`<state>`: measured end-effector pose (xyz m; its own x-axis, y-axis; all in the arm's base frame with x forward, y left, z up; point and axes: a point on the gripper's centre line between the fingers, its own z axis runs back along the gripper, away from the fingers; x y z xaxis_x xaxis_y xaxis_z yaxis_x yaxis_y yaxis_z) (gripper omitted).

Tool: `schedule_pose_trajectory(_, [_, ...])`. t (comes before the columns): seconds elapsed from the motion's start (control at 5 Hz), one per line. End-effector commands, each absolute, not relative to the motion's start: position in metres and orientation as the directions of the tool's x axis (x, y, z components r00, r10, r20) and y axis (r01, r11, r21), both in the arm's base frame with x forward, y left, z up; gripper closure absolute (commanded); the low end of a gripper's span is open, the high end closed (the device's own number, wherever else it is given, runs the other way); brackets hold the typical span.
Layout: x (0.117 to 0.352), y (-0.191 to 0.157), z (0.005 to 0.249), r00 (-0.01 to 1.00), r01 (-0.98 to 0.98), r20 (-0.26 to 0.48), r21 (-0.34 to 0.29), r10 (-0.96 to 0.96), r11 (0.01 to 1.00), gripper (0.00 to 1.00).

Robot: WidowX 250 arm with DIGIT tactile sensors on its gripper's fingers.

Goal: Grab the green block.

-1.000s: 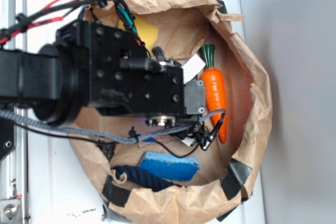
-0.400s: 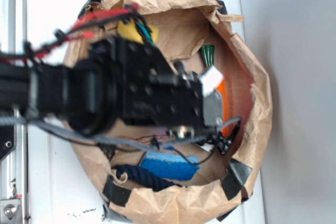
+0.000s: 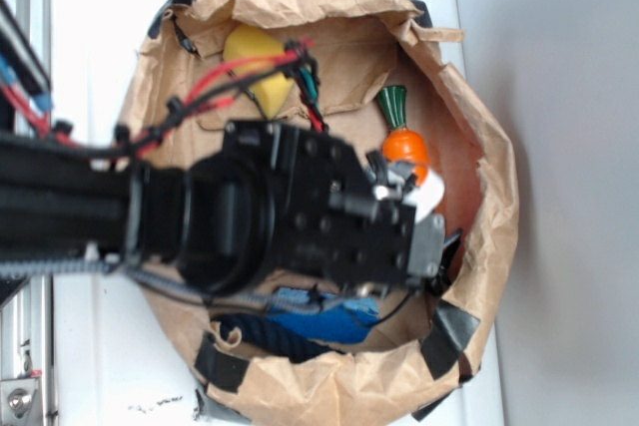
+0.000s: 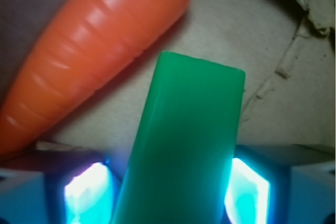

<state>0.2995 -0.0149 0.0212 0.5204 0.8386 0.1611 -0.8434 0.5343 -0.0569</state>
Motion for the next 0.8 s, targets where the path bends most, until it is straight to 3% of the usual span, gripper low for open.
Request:
schedule_pose_trajectory(0.0, [0.291,-0.011,0.028,0.506,-0.842,0.215,-0.087,0.835,0.532,1.00])
schedule_pose_trajectory(0.2, [0.278,-0.013,0.052,0.579,-0.791,0.188,-0.103,0.793,0.603,1.00])
schedule_pose_trajectory(0.4, [0.253,-0.011,0.103,0.682,-0.716,0.177,-0.040,0.710,0.697,1.00])
schedule_pose_trajectory(0.6, [0.237,-0.004,0.146,0.714,-0.693,0.234,0.100,0.660,0.714,1.00])
